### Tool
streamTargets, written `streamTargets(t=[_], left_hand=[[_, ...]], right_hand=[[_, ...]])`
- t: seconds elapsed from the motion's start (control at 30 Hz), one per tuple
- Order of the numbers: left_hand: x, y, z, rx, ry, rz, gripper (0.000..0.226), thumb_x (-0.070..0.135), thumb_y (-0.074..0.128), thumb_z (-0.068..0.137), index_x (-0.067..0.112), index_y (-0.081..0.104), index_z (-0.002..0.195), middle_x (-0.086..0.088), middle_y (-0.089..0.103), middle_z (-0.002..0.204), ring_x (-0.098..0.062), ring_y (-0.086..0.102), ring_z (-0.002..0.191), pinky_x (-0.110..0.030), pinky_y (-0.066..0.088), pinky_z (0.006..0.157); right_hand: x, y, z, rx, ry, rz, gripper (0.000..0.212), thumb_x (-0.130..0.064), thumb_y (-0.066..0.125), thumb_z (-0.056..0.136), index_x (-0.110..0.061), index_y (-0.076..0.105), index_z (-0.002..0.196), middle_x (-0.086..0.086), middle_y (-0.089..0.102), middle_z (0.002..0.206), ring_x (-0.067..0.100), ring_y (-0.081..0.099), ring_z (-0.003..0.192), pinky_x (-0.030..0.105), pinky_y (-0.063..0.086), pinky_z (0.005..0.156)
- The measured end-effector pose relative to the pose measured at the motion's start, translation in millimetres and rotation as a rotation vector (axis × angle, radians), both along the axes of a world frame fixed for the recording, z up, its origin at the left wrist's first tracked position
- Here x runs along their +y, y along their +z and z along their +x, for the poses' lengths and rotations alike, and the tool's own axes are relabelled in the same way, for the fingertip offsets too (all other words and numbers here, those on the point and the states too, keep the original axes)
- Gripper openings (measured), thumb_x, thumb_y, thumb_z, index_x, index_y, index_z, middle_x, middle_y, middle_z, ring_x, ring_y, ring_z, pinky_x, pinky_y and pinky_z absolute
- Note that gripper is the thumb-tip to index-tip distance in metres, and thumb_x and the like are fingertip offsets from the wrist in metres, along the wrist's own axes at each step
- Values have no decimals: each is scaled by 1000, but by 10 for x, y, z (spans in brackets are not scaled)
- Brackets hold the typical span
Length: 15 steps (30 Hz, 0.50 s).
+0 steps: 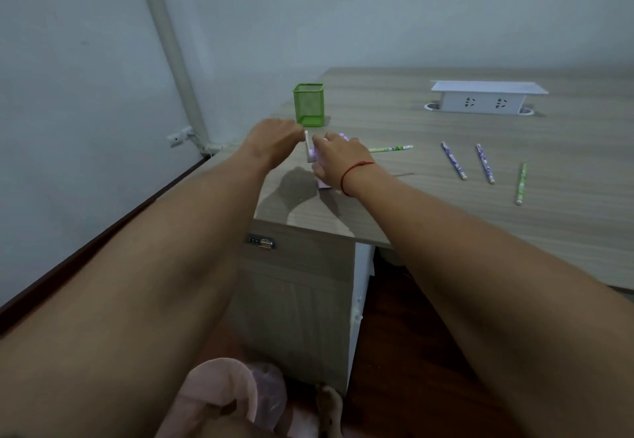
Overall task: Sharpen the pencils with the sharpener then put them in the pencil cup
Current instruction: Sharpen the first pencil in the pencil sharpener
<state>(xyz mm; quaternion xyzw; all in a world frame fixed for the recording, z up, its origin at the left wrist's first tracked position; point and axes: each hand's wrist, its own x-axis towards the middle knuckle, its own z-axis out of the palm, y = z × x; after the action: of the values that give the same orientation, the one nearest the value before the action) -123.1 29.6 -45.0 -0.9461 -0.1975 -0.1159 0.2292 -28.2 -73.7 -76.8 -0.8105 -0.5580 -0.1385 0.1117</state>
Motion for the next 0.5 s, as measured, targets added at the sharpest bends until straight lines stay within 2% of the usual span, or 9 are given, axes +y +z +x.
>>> streamTargets(t=[0.27, 0.5], left_hand=[[-283, 11, -204, -119, -17, -4, 27, 8, 39, 97, 6, 59, 115, -21, 63, 107, -41, 62, 99, -45, 48, 78], [-389, -280, -307, -209, -48, -144, 20, 13, 45, 96, 7, 61, 106, -20, 65, 97, -39, 63, 89, -43, 49, 72]], right_hand=[[-4, 67, -83, -4, -53, -55, 39, -30, 49, 96, -11, 50, 130, 13, 53, 133, 32, 51, 123, 38, 41, 98], [26, 92, -85, 20, -65, -65, 35, -28, 48, 97, -12, 52, 127, 15, 54, 131, 33, 51, 122, 38, 40, 98]])
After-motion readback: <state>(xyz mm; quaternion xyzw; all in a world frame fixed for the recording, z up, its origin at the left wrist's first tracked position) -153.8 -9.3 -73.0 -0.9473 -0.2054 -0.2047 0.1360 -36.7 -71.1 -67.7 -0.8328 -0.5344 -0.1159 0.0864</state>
